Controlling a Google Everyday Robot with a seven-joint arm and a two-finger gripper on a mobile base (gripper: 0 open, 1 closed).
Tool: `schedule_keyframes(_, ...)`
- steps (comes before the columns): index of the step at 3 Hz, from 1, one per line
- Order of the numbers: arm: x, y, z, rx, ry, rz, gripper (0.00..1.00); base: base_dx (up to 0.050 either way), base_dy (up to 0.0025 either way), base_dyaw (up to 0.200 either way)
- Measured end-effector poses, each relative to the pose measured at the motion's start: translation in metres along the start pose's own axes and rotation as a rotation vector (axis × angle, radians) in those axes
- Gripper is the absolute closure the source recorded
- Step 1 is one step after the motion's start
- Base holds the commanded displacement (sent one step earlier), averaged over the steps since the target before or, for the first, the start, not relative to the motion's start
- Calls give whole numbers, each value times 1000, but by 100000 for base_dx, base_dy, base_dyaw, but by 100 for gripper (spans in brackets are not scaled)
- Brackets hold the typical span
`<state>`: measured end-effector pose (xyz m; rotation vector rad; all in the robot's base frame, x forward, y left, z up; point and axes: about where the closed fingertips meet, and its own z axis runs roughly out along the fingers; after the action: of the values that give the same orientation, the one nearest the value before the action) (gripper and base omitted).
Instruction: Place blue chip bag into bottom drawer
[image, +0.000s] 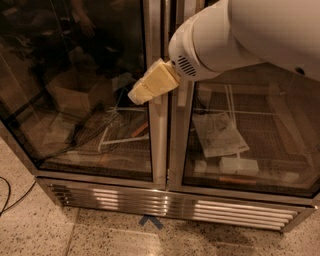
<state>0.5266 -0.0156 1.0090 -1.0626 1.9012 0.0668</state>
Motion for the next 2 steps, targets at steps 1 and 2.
schedule_keyframes(1, -3, 3, -5, -28, -19, 4, 0, 0, 0, 0)
schedule_keyframes(2, -4, 7, -12, -100, -44, 18, 0, 0, 0, 0)
